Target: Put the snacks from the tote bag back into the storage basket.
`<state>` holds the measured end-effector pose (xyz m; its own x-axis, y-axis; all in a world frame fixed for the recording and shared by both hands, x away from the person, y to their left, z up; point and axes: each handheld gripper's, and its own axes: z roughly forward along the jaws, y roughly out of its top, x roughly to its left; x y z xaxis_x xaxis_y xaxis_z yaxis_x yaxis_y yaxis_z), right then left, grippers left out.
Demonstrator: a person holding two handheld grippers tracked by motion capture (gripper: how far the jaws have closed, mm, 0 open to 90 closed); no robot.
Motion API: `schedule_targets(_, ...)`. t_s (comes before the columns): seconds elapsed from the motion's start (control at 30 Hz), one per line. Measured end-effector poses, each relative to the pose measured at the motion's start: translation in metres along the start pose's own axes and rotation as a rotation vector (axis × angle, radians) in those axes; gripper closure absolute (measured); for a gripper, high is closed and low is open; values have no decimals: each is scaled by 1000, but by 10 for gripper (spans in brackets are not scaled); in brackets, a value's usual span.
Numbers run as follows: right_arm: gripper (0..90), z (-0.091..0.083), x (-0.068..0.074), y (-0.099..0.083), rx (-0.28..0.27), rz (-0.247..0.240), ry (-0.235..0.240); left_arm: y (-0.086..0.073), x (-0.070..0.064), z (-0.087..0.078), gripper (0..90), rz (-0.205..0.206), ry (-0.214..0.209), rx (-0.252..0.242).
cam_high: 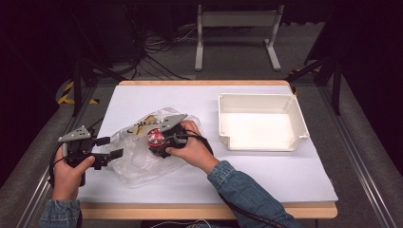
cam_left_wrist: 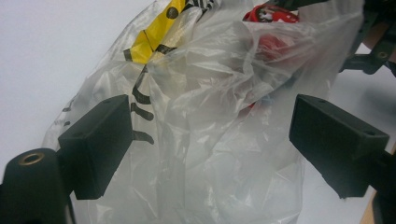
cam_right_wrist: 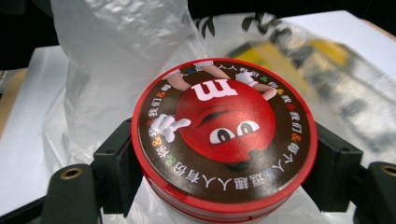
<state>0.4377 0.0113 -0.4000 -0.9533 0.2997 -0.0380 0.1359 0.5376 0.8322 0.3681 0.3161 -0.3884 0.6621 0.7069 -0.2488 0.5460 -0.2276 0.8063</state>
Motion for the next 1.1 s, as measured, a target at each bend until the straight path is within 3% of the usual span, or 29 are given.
schedule_targets(0.1,249,-4,0,3,-5,-3,4,0,1,-1,143,15,12,-1)
schedule_targets(0.27,249,-17,1,16,-23,-15,-1,0,0,-2,141,-9,7,-10)
schedule_targets(0.4,249,-27,3,25,-31,-28,-3,0,1,-4,139,-13,13,-18)
schedule_targets(0.43,249,-29,3,27,-32,-31,-5,0,3,-5,138,1,22,-19)
schedule_targets(0.53,249,-36,5,32,-30,-32,-13,1,3,-5,137,-33,44,-8)
schedule_targets(0.67,249,-48,5,37,-37,-25,-23,2,4,-7,108,-36,55,-14)
schedule_targets(0.8,249,-57,5,40,-44,-24,-27,3,5,-9,65,-25,33,-29)
schedule_targets(0.83,249,-62,4,42,-48,-23,-25,3,5,-10,53,-20,21,-38)
schedule_targets(0.87,249,-65,3,43,-51,-25,-23,2,6,-11,53,18,-13,-50)
schedule_targets(0.93,250,-71,2,45,-53,-24,-22,2,6,-12,41,21,-37,-67)
schedule_targets(1.1,250,-85,-2,46,-51,-25,-31,3,6,-13,40,27,-12,-80)
